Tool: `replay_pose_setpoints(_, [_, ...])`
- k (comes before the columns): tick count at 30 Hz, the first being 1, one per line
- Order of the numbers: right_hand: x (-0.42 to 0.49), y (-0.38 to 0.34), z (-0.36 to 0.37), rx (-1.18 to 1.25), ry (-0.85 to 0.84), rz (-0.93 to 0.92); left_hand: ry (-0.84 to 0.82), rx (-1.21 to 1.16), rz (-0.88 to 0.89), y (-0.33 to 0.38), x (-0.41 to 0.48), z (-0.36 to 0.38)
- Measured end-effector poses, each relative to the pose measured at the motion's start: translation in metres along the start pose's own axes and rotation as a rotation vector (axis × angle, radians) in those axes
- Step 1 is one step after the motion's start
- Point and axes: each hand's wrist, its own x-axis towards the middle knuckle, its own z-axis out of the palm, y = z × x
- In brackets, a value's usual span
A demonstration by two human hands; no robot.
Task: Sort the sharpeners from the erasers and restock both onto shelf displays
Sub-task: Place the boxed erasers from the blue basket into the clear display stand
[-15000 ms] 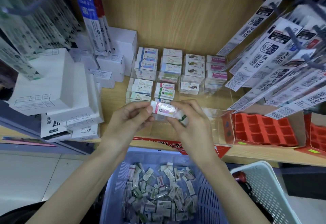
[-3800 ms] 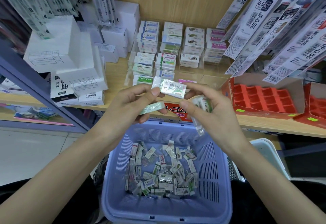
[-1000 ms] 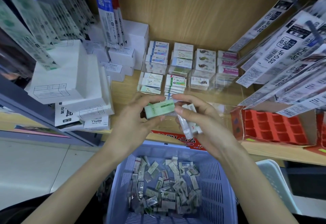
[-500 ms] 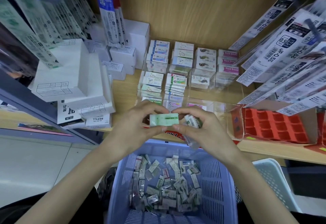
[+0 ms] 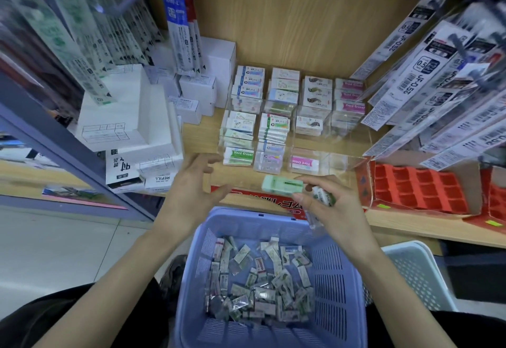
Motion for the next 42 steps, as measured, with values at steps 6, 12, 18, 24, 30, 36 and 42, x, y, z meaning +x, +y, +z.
replay_pose_setpoints(6, [0.039,-0.024,0.031,-0.307,-0.018,-0.111,-0.144,-0.089,-0.166,-0.011,0.011,0.005])
replay_pose_setpoints(12, [0.077,-0.041,0.086,-0.900,-0.160,-0.167,-0.172,-0.148,-0.171,-0.015,0.018,0.003])
replay_pose_setpoints(18, [0.084,-0.024,0.095,-0.773,-0.132,-0.149,-0.159,-0.184,-0.130,-0.019,0.016,0.002])
replay_pose_setpoints(24, [0.074,-0.012,0.074,-0.180,0.018,-0.017,-0.108,-0.221,-0.143,-0.022,0.017,-0.001])
replay_pose_setpoints(30, [0.067,-0.023,0.065,0.016,-0.110,-0.087,-0.051,-0.045,0.204,-0.010,0.026,0.001])
replay_pose_setpoints(36, [0.067,-0.021,0.057,-0.049,-0.180,-0.082,-0.037,0.032,0.226,-0.003,0.037,0.007])
replay_pose_setpoints(42, [0.098,-0.026,0.053,-0.188,0.018,-0.174,-0.165,0.079,0.330,0.010,0.089,-0.015])
